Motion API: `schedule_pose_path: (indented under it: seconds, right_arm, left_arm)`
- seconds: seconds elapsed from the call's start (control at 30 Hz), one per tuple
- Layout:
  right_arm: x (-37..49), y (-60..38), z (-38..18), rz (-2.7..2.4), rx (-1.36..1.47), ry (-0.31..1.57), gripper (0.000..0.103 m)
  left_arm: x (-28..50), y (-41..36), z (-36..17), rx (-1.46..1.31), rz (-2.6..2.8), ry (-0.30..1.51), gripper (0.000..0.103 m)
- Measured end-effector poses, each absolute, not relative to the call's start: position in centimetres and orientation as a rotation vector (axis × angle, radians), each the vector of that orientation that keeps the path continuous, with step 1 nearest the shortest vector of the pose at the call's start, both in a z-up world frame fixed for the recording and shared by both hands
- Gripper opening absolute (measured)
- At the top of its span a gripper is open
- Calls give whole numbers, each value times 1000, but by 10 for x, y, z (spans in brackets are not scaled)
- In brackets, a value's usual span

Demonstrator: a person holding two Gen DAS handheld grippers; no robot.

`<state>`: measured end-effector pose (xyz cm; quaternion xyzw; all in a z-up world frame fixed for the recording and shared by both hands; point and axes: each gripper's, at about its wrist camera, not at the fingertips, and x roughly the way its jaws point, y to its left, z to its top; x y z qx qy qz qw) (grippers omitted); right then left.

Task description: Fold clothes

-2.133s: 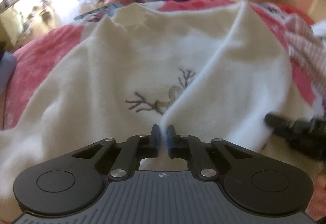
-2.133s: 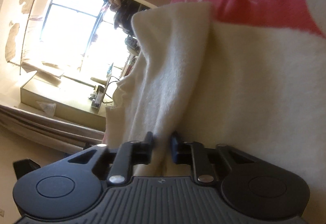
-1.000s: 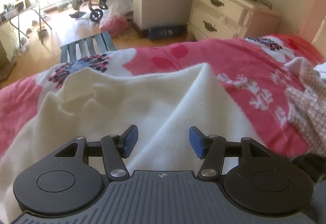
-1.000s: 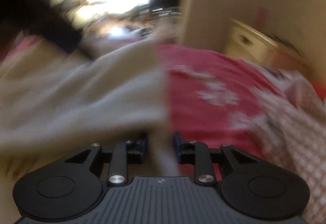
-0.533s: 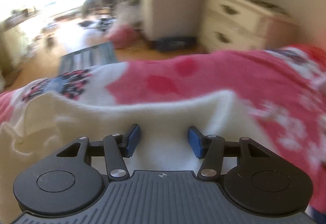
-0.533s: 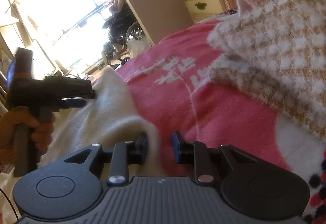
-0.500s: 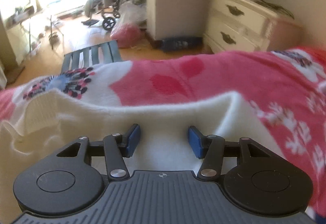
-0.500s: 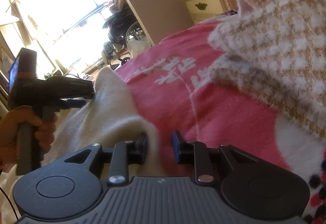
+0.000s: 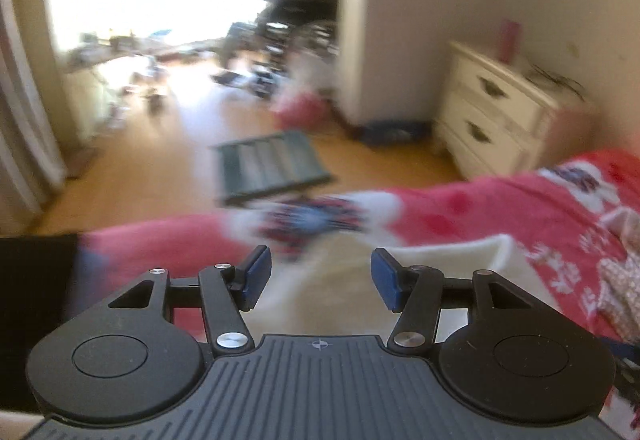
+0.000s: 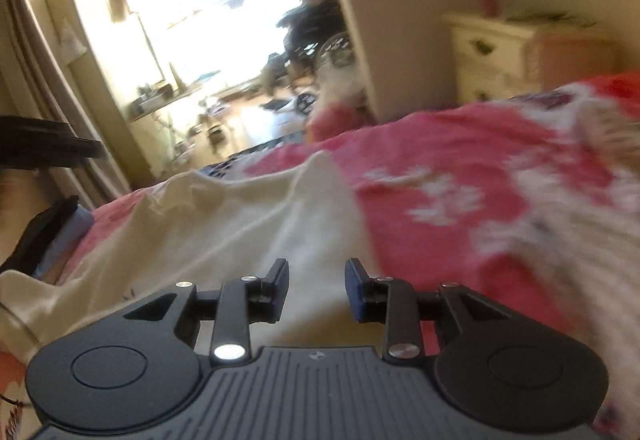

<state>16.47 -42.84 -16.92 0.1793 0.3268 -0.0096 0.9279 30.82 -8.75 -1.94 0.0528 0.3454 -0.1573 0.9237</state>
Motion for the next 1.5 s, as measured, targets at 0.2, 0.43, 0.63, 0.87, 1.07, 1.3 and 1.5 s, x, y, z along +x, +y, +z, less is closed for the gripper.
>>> schedule_pose_path:
  seconds: [0.2,0.43,0.63,0.87,1.07,1.3,1.5]
  right_arm:
    - [189,-415,-177,-142,428,737,29]
    - [158,-298,-142,130,322,787,29]
    - [175,-190,-182,280,167,936,29]
    - [177,-171,-131,230,172,918,32]
    - [191,-113,-72,420,115,895,34]
    - [235,-11,-57,730,464,1084,46]
    - [251,77,-83,806,369,1200,47]
  left_arm:
    - [263,19,13,3,-260,745,59]
    - [199,90,-63,-274,-149,932,60]
    - [152,126,-123,-518,30,1006,60]
    - [134,149,-155,-532,187,908,60]
    - [146,157,-160,-403,334,795,60]
    - [150,150,-186,-363,423,835,60]
    - [155,145,-187,-373,443,812,61]
